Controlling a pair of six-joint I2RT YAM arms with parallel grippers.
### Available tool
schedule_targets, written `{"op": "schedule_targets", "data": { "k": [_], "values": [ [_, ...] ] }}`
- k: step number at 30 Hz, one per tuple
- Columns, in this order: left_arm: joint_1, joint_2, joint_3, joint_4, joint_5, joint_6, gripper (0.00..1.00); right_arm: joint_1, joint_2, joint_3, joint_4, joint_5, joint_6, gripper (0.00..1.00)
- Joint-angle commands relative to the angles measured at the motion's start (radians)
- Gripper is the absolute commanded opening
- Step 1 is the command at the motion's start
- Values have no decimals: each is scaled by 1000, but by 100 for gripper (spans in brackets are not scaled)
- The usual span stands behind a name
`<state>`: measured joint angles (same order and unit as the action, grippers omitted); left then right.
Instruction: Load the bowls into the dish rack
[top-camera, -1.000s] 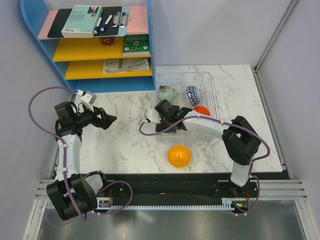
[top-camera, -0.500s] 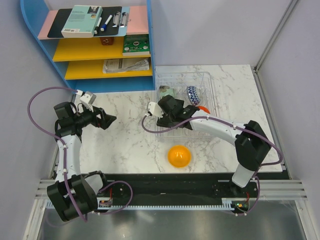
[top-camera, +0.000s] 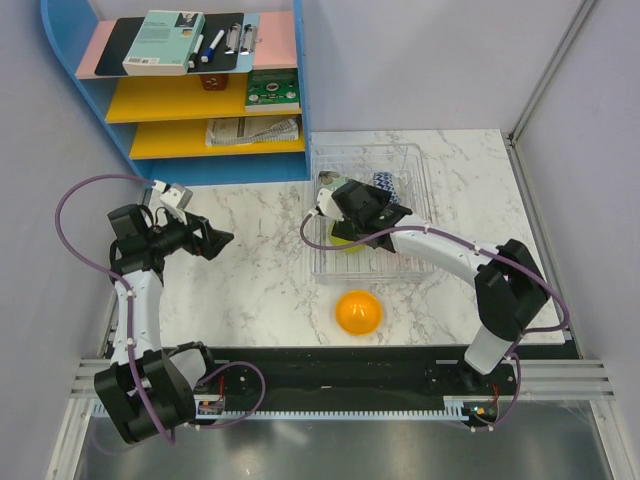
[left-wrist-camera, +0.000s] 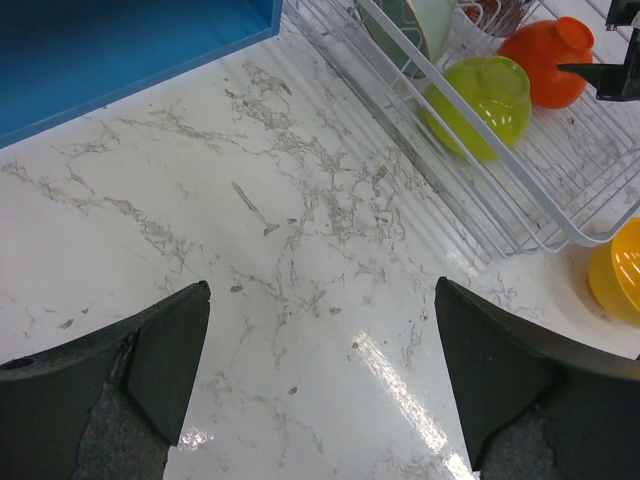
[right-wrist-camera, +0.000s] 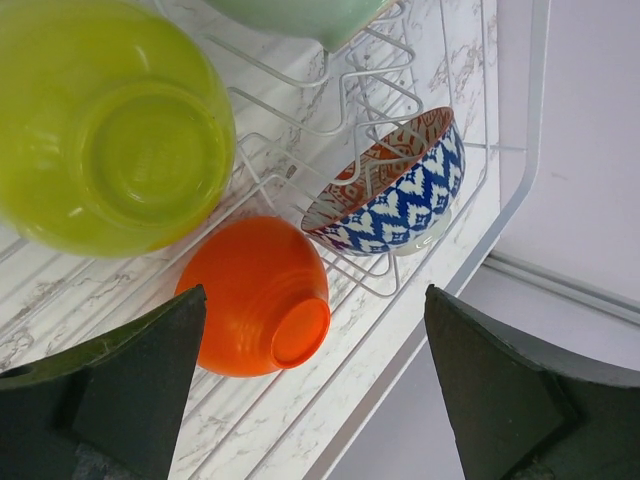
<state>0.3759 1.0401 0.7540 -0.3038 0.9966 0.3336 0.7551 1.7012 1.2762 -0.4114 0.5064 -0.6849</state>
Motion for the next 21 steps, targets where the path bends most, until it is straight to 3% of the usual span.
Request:
{"op": "schedule_targets", "data": {
  "k": [1, 21],
  "values": [
    [9, -20, 1, 28, 28, 25, 100, -16, 31, -6, 2, 17, -1, 97],
    [9, -20, -4, 25, 50, 36, 100, 4, 172, 86, 152, -9, 13, 96]
  ]
}}
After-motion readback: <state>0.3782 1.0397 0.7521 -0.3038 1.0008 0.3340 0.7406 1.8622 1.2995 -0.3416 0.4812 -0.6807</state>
